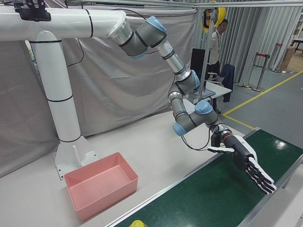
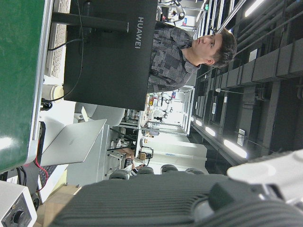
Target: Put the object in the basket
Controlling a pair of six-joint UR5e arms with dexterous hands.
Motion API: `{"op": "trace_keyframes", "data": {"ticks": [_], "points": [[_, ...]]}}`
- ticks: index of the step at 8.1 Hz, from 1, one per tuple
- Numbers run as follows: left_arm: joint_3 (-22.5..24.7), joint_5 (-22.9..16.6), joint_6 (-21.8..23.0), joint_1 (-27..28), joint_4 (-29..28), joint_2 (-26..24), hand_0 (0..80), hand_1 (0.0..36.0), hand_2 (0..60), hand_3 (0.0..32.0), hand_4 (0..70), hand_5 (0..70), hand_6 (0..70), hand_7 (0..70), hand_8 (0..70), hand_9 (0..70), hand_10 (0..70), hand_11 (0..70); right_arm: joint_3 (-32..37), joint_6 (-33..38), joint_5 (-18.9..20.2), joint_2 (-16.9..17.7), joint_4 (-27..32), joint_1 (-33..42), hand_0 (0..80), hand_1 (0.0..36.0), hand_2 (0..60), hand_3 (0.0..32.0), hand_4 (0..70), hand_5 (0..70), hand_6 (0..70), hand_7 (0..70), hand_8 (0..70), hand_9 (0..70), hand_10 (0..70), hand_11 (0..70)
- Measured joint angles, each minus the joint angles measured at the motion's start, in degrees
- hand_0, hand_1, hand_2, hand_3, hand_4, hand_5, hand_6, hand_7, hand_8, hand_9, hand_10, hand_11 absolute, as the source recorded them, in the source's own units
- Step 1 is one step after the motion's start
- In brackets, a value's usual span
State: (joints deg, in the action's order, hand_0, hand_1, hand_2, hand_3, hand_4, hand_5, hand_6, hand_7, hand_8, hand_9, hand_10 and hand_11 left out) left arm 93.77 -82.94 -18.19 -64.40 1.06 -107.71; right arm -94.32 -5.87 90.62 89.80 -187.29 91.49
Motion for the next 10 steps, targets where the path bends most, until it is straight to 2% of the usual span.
{"op": "trace_keyframes", "data": {"ticks": [5, 10], "points": [[-0.2, 0.6, -2.5, 2.9, 0.8, -3.0, 54.3, 2.3, 0.0, 2.0, 5.7, 0.0, 0.0, 0.0, 0.0, 0.0, 0.0, 0.0, 0.0, 0.0, 0.0, 0.0, 0.0, 0.0, 0.0, 0.0, 0.0, 0.0, 0.0, 0.0, 0.0, 0.0, 0.0, 0.0, 0.0, 0.0], [-0.6, 2.5, -2.8, 4.3, 1.1, -4.6, 55.3, 3.3, 0.0, 1.4, 5.4, 0.0, 0.0, 0.0, 0.0, 0.0, 0.0, 0.0, 0.0, 0.0, 0.0, 0.0, 0.0, 0.0, 0.0, 0.0, 0.0, 0.0, 0.0, 0.0, 0.0, 0.0, 0.0, 0.0, 0.0, 0.0]]}}
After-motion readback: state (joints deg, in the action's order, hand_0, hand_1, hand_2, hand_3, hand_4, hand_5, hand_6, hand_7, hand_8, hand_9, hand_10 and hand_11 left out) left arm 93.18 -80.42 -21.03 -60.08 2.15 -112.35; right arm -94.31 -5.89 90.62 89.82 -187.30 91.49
